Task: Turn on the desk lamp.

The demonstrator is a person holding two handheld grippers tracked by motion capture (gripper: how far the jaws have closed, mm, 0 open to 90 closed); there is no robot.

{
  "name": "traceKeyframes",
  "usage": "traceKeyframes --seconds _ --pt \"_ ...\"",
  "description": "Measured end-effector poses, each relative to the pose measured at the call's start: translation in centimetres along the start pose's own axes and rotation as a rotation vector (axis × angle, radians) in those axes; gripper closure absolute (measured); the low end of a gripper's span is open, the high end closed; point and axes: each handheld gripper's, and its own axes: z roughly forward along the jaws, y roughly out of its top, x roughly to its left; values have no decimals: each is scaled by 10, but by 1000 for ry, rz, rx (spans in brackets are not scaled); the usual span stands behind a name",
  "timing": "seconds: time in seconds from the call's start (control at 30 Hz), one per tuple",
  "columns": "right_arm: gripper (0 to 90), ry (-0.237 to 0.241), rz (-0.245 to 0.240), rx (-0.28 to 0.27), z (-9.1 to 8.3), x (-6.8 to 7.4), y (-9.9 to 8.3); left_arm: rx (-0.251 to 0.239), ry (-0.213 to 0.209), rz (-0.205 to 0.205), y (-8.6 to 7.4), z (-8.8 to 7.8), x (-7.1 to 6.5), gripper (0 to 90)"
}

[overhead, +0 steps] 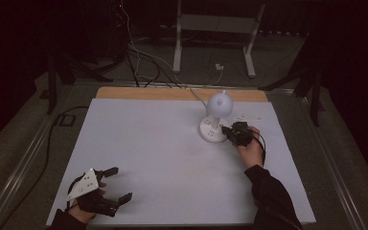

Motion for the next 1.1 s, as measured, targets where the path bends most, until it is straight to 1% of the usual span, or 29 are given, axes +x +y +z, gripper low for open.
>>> traceKeyframes --seconds 0.17,0.23,0.4,0.43,0.5,0.83,0.97,1.0,1.03,1.1 --pt "900 -5 -3 -1 1 0 -1 1 0 2 0 0 0 3" --pt "900 -17 -16 2 2 1 -1 1 0 4 0 0 0 3" --pt "900 -21 -14 1 2 1 -1 2 0 3 0 0 0 3" --pt "900 -32 -25 2 2 1 -1 1 0 3 0 0 0 3" --pt "900 -38 -24 -1 2 1 -2 1 0 1 0 0 0 3" --pt "900 -40 -31 -3 2 1 -3 3 -1 1 0 1 0 3" --pt "900 -47 -31 -4 2 2 -3 5 -1 3 0 1 -1 3" --pt "900 -67 -56 0 3 4 -3 3 -2 2 0 1 0 3" --pt "900 -69 -54 0 3 5 -3 3 -2 -1 0 1 0 3" --pt "900 -68 -42 -20 3 4 -5 3 -2 2 0 1 -1 3"
